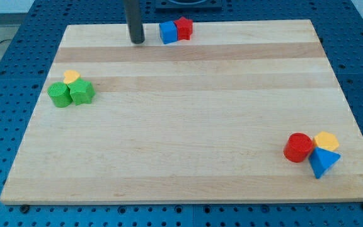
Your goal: Separate the red circle from yellow hexagon
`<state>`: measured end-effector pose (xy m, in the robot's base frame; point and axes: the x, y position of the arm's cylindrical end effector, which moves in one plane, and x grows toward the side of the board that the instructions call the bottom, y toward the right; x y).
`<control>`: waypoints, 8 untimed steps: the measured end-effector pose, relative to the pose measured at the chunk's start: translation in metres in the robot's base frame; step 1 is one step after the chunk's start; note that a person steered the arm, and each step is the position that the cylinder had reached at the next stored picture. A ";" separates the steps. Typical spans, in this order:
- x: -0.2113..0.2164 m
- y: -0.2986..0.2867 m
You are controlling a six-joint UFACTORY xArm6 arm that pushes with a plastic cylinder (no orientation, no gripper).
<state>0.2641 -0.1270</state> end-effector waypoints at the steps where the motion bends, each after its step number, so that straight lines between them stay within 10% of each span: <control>1: 0.044 0.054; 4: 0.137 0.441; 8: 0.303 0.448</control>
<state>0.5676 0.3210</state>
